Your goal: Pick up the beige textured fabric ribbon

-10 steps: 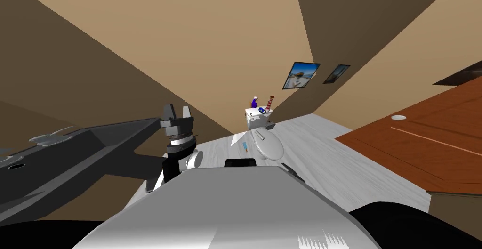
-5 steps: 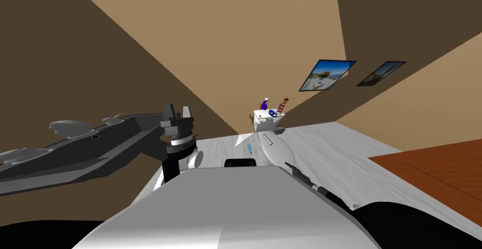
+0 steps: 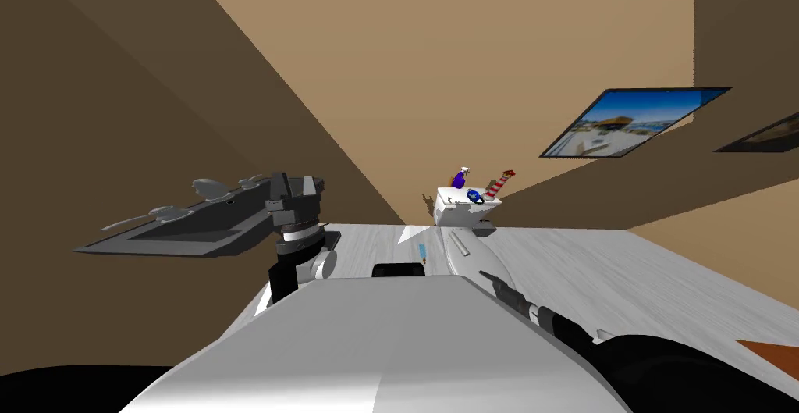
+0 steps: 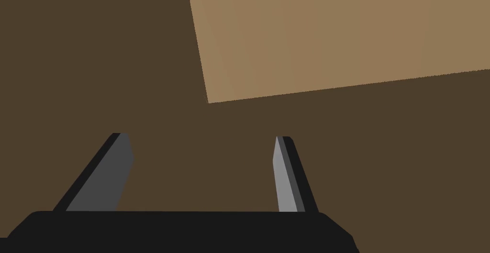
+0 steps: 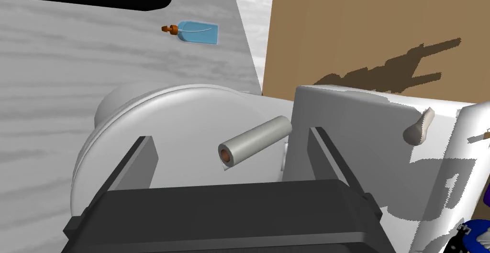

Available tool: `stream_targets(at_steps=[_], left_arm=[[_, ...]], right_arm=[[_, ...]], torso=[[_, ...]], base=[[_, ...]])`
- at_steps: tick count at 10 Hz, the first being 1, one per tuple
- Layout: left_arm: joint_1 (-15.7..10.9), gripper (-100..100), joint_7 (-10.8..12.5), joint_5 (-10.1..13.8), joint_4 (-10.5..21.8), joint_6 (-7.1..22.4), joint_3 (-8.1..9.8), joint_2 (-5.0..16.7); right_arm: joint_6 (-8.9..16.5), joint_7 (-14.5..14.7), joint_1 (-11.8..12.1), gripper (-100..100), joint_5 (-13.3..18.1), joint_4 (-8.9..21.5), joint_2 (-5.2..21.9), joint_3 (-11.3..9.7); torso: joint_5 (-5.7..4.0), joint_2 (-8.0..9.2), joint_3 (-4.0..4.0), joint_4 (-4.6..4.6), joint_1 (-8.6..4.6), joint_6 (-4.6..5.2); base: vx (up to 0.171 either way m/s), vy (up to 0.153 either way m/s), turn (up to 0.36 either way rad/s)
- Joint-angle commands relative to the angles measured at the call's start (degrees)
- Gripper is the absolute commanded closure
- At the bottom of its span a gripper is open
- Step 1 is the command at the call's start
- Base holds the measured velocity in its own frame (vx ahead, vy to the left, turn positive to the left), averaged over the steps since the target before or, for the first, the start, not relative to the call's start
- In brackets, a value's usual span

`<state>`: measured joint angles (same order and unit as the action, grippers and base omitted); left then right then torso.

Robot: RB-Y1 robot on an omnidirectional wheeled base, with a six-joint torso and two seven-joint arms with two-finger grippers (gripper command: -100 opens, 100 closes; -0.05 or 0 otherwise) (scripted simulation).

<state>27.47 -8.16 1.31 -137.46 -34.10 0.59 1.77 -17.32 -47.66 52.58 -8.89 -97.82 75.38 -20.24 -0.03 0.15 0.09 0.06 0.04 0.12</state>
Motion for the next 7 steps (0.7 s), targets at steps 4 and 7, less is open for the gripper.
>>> stream_targets(at_steps=[4,7], left_arm=[[0.0,0,0.0,0.0,0.0,0.0,0.00,0.0],[0.0,0,0.0,0.0,0.0,0.0,0.00,0.0]], right_arm=[[0.5,-5.6,1.0,-100,3.4,0.4,7.9,0.3],[0.7,-7.5,1.6,-100,4.8,0.8,12.2,0.4]], torso=[[0.00,-0.01,-0.01,-0.01,-0.03,-0.01],[0.00,-0.08,-0.05,-0.02,0.01,-0.07]], base=[[0.072,0.037,0.255],[0.076,0.023,0.216]])
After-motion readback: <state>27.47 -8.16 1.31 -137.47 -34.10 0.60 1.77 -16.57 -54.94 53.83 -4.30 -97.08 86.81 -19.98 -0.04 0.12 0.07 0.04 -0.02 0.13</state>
